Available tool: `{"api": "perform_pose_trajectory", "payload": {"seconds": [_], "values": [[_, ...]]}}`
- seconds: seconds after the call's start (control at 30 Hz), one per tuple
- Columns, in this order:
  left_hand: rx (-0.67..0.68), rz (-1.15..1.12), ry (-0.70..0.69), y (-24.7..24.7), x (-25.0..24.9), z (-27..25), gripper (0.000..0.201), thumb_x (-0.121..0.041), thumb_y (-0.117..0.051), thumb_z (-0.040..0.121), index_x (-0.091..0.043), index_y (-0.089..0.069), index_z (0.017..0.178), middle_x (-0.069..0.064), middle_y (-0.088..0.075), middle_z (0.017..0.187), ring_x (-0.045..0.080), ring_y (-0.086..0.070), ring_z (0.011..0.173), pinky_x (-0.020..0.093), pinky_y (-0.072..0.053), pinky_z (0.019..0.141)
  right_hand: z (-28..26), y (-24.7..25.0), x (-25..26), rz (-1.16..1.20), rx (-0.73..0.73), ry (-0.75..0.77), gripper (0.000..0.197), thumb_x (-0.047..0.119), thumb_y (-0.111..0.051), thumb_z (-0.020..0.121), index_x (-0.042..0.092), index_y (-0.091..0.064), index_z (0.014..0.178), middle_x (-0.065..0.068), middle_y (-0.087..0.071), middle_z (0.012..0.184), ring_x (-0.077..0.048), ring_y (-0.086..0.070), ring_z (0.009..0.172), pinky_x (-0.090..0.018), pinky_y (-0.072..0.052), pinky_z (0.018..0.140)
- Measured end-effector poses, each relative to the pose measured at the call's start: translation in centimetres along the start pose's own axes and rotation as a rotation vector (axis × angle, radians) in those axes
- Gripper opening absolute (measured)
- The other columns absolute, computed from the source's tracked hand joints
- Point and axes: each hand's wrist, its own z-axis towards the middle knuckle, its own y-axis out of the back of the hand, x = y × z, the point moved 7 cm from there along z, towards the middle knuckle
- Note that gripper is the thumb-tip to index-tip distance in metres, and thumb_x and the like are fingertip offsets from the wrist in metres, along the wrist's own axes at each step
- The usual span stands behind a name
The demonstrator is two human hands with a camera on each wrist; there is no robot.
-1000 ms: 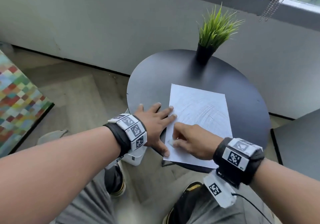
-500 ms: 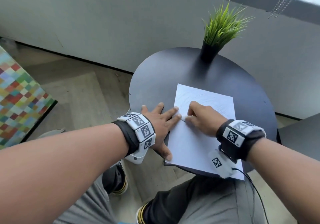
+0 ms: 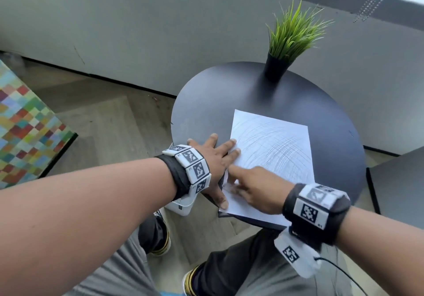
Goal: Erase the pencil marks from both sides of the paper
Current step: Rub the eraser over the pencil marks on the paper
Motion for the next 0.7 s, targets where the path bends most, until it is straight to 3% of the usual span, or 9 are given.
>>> {"api": "perform_pose_trajectory", "payload": {"seconds": [0.13,0.17,0.3,0.47,0.6,0.63,0.7], "values": [[-0.003,0.03,-0.001,0.1,-0.1,0.2,0.142,-0.089,-0.066,0.051,-0.031,0.011,0.155,-0.014,0.018,0.162,0.034,0.002,0.146,0.066,-0.039,0.095,0.7,5.0,-6.3,0.076,-0.261,-0.282,0.017,0.04,-0.051,0.098,0.023,-0.05,0.101,-0.011,-0.066,0.102,-0.029,-0.057,0.089,-0.037,-0.046,0.079],[0.006,0.031,0.004,0.0,-0.1,0.1,0.143,-0.088,-0.067,0.051,-0.031,0.012,0.155,-0.015,0.019,0.162,0.033,0.003,0.147,0.067,-0.039,0.096,0.4,4.7,-6.0,0.076,-0.256,-0.275,0.018,0.04,-0.05,0.098,0.023,-0.049,0.101,-0.012,-0.066,0.1,-0.03,-0.057,0.088,-0.038,-0.047,0.08],[0.026,0.026,0.016,-0.1,-0.1,0.2,0.145,-0.087,-0.069,0.051,-0.03,0.014,0.155,-0.013,0.022,0.162,0.034,0.007,0.149,0.07,-0.035,0.099,-1.3,-1.1,0.4,-0.015,0.016,0.012,0.014,0.032,-0.046,0.1,0.02,-0.046,0.106,-0.015,-0.067,0.095,-0.034,-0.06,0.085,-0.042,-0.048,0.074],[0.018,0.067,0.024,0.0,-0.3,0.2,0.144,-0.088,-0.068,0.051,-0.03,0.012,0.155,-0.013,0.019,0.162,0.035,0.002,0.147,0.066,-0.042,0.09,0.4,3.8,-4.7,0.061,-0.248,-0.239,0.02,0.04,-0.047,0.099,0.022,-0.046,0.107,-0.015,-0.065,0.097,-0.034,-0.059,0.086,-0.043,-0.05,0.081],[0.036,0.063,0.042,-0.1,-0.5,0.0,0.144,-0.086,-0.069,0.052,-0.03,0.014,0.155,-0.011,0.02,0.162,0.036,0.003,0.148,0.067,-0.039,0.094,-1.4,-1.4,1.1,-0.011,0.008,0.016,0.015,0.028,-0.047,0.098,0.023,-0.043,0.111,-0.008,-0.063,0.091,-0.033,-0.06,0.085,-0.042,-0.049,0.075],[0.036,0.066,0.039,0.1,-0.5,-0.1,0.144,-0.086,-0.07,0.053,-0.029,0.014,0.155,-0.011,0.02,0.163,0.036,0.003,0.148,0.066,-0.04,0.094,-1.3,-0.9,0.5,-0.009,0.015,-0.005,0.014,0.026,-0.049,0.097,0.023,-0.044,0.11,-0.009,-0.064,0.094,-0.032,-0.06,0.086,-0.041,-0.049,0.076],[0.033,0.081,0.029,0.4,-0.8,-0.2,0.141,-0.085,-0.069,0.056,-0.028,0.012,0.156,-0.008,0.017,0.163,0.038,0.0,0.147,0.064,-0.043,0.092,0.1,2.6,-3.9,0.014,-0.141,-0.22,0.014,0.031,-0.049,0.098,0.021,-0.047,0.108,-0.014,-0.064,0.099,-0.033,-0.059,0.087,-0.039,-0.049,0.078]]}}
